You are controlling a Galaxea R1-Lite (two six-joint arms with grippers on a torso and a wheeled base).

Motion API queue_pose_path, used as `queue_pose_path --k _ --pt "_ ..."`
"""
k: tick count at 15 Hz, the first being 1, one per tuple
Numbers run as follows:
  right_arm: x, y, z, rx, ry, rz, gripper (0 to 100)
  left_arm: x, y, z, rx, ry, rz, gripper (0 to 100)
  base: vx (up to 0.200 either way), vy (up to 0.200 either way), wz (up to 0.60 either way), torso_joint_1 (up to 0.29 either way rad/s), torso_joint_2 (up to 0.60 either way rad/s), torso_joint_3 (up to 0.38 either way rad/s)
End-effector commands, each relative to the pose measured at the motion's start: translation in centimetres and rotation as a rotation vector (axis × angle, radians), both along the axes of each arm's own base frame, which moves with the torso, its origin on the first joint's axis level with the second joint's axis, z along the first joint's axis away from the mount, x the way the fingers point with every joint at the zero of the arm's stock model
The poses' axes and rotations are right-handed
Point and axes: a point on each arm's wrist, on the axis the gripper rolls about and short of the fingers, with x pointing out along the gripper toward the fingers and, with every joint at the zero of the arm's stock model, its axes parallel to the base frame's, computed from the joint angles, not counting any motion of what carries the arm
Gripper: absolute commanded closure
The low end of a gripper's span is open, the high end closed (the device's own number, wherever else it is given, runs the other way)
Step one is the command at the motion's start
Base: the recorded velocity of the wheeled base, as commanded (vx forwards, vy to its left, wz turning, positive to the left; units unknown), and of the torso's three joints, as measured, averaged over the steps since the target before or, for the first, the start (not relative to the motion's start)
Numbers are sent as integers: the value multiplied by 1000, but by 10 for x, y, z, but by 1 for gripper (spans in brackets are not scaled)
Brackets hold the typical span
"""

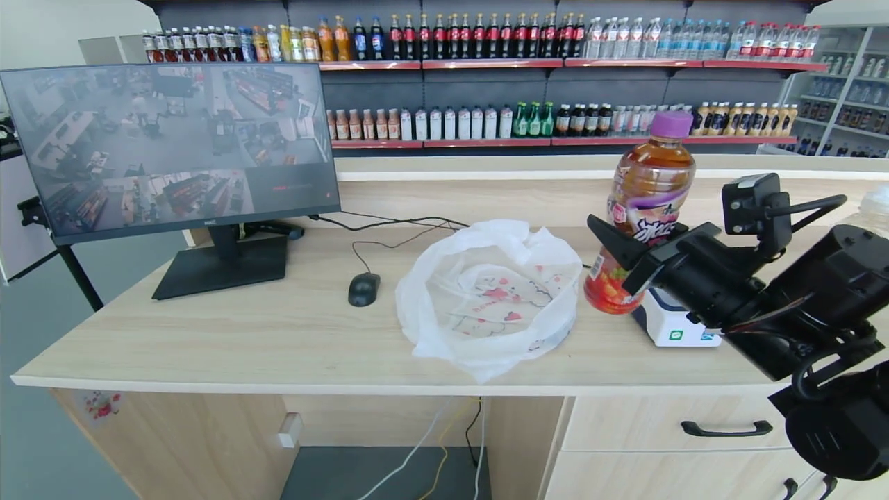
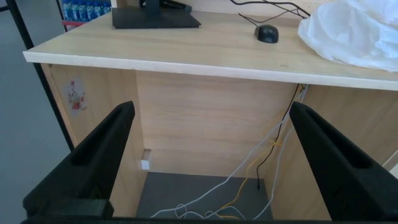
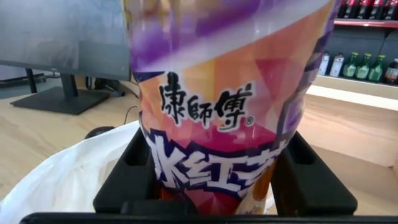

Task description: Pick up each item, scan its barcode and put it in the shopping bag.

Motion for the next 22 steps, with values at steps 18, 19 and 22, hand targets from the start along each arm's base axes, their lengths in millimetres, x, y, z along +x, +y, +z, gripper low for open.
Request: queue_pose_path --k 18,19,22 --pt "29 -1 15 35 -79 -29 100 0 0 0 0 -1 -1 0 0 100 0 1 2 1" --pt "40 4 13 34 -88 -27 100 0 0 0 -2 -1 0 0 0 0 0 0 0 0" --pt "61 32 -3 63 -63 -28 100 0 0 0 -2 1 0 0 0 0 0 0 0 0"
